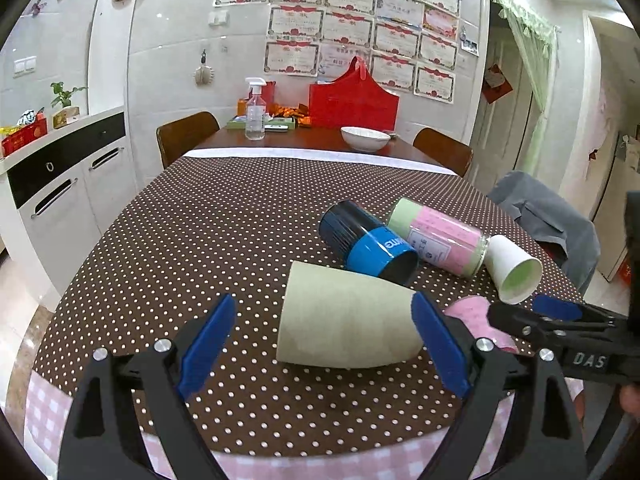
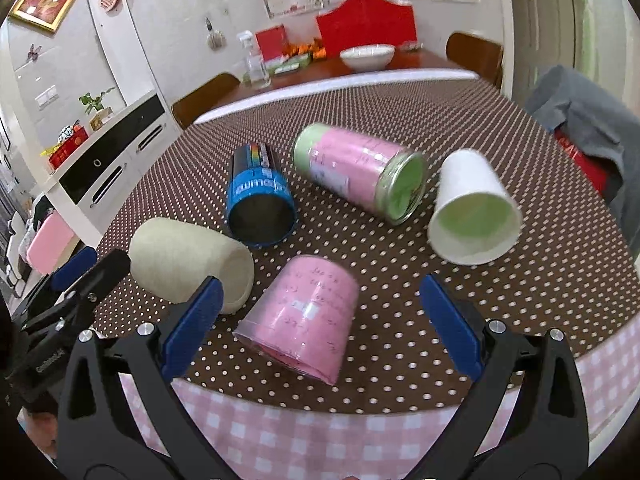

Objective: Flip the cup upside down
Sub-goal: 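Release the pink cup from the left tool while the right tool grasps it, then rotate the pink cup with the right tool so its opening faces down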

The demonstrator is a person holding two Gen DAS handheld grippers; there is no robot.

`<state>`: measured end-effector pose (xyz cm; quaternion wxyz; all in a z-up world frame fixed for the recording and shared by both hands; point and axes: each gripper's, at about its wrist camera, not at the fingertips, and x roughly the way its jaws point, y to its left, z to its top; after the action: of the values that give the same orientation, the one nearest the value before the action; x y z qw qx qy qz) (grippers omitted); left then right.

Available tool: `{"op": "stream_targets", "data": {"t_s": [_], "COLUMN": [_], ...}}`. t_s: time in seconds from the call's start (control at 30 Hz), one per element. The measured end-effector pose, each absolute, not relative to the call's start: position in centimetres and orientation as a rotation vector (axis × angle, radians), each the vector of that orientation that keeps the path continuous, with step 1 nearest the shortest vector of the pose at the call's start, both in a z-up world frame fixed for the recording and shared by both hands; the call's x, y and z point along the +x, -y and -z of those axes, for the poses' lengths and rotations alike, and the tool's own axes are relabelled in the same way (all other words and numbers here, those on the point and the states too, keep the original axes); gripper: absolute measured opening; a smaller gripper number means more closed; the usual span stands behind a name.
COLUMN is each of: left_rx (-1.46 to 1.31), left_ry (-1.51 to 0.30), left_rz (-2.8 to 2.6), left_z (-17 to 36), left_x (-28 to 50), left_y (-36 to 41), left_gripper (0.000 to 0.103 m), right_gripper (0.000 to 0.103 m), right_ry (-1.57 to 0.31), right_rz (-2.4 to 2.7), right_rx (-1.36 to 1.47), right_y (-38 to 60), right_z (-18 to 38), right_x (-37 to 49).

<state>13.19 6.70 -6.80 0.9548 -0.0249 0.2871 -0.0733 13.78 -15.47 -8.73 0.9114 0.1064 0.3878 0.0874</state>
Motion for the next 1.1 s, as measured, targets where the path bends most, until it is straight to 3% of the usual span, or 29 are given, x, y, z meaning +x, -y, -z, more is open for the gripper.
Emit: {"op": "stream_targets", "data": {"t_s": [0.53,0.6,0.77,0.8,1.1], "left_rx": [-0.012,-0.019,-0.029,-0.031,-0.036], "left_ry": [-0.574,-0.578,-0.586,-0.586,-0.59], "left_rz": [0.172,0.177,0.184,0.184,0.192], "left_z": [7.9,8.1,8.5,8.6,8.7], "left_x": [15.3,15.4,15.5,15.5,15.2], "left_y": [-6.2,-6.3,-6.7,-6.7,-6.6], "left_gripper": [0.088,0.088,0.088,0.088,0.088], "right_gripper": [0.096,0.087,0.077,0.07,0.066], "right_ry": [-1.014,-1.037,-1.084,-1.086,-0.998], "right_rz": [-0.231,-0.234,-0.262,-0.268,-0.266], "right_rx": [0.321,0.333,0.356,0.35,0.259], "right_y": [15.4,15.6,15.4,15.3,15.5], "right_z": [11.1,11.6,12.5,12.5,11.2], "right_x": [17.3,17.6,18.1,18.1,17.6]}}
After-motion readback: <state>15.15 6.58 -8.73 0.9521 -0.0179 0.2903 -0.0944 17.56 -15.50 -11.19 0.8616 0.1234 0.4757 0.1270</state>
